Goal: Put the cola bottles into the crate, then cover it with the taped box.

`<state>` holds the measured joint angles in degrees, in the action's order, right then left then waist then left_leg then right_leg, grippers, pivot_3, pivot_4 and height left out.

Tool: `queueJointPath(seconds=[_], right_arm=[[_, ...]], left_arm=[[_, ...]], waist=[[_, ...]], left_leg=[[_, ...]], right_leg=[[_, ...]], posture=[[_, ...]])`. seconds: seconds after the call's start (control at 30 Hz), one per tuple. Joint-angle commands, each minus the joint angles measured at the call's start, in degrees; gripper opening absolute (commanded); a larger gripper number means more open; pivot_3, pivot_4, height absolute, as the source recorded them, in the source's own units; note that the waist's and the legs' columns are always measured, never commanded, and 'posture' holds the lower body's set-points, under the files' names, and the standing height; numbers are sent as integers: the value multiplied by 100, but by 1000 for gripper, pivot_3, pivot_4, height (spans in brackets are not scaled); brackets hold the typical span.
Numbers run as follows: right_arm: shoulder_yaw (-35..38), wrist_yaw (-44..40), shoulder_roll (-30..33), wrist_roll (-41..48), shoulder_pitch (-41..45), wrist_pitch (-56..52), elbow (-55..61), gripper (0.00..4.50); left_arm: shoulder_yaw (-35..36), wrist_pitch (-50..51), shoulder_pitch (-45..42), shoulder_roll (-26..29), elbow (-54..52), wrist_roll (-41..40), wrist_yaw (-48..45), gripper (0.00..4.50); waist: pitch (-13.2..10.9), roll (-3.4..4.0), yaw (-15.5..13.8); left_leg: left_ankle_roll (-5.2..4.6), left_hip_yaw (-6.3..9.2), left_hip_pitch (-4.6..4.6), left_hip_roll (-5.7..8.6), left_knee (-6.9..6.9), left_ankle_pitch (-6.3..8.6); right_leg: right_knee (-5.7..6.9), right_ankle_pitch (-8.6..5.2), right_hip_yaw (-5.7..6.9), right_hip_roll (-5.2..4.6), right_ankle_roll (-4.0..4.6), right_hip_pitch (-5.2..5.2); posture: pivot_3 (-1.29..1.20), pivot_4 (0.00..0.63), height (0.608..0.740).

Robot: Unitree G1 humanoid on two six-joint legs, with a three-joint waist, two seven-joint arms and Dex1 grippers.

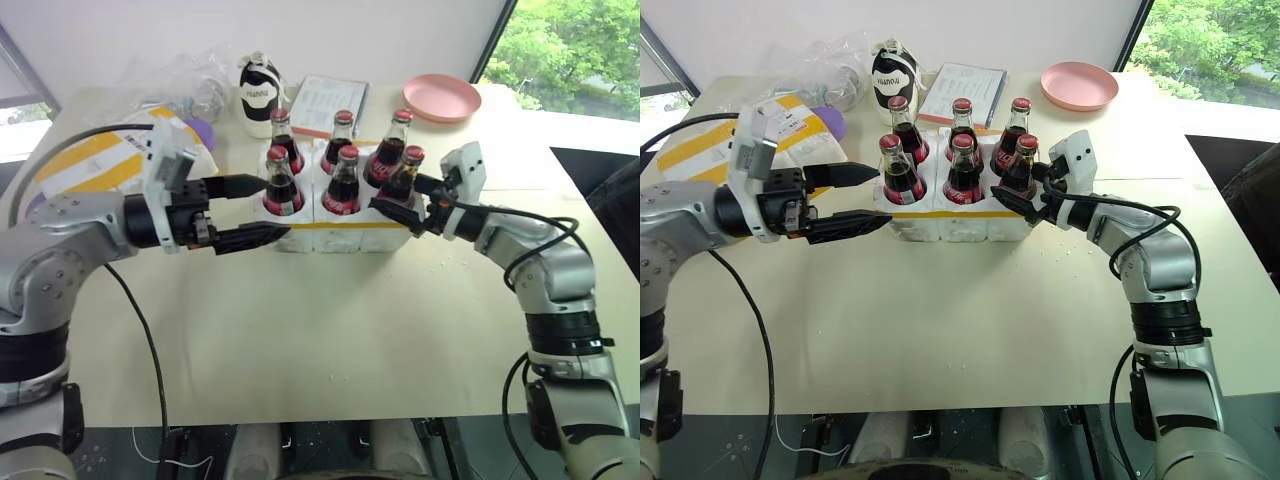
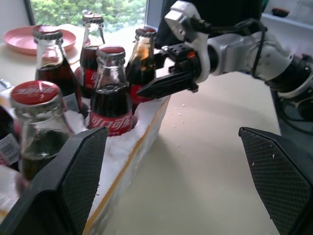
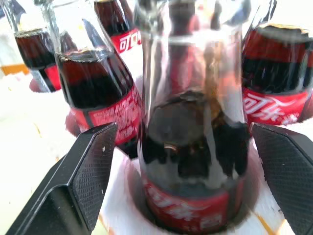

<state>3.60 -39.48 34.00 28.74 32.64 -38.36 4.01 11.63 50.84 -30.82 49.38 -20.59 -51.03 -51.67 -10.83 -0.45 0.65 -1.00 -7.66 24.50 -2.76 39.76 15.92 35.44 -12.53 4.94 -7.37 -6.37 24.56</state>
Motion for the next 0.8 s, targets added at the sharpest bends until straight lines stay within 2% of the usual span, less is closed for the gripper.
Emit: queueJointPath(seconds=[0.03, 0.2, 0.37, 0.53, 0.63, 0.8], right_arm=[[715, -295, 658, 443, -126, -366, 796, 4445], [1517, -493, 1437, 1068, -204, -960, 1266, 4445], [2135, -719, 1870, 1780, -149, -1479, 1242, 4445], [2205, -1035, 2065, 2102, -259, -1503, 1334, 4445], [2210, -1395, 2172, 2351, -382, -1493, 1479, 4445], [1967, -1918, 2312, 2503, -334, -1364, 1528, 4445]], left_arm=[[730, -304, 298, 497, 160, 351, -34, 4500], [1452, -755, 1162, 1090, 444, 1033, -101, 4500], [2030, -1557, 2134, 1111, 698, 2119, 327, 4500], [3134, -2295, 3975, 1036, 297, 3201, 54, 4500], [3587, -2921, 4974, 909, 494, 3926, -6, 4500], [3365, -3606, 5283, 802, 1107, 4906, 750, 4500]], waist=[[-1, 1, 3], [0, 0, 12], [0, 0, 13], [1, -2, 46], [1, 0, 42], [5, -8, -29]], left_leg=[[0, 0, 0, 0, -2, 0], [0, 0, -2, -2, -18, 1], [-19, 1, -6, -4, -40, 12], [-14, -7, -1, -7, -58, 11], [-16, -13, 3, -7, -63, 12], [-27, -6, 2, -10, -63, 21]], right_leg=[[-1, 0, 0, 0, 0, 1], [-8, -1, 0, 0, 2, 8], [-18, 0, 0, -2, 5, 16], [-24, 0, -1, -10, 7, 33], [-23, -1, -2, -14, 9, 45], [-24, -12, -1, -31, 33, 66]], posture=[[0, 150, 740], [0, 150, 740], [0, 150, 740], [0, 150, 740], [0, 150, 740], [0, 150, 740]])
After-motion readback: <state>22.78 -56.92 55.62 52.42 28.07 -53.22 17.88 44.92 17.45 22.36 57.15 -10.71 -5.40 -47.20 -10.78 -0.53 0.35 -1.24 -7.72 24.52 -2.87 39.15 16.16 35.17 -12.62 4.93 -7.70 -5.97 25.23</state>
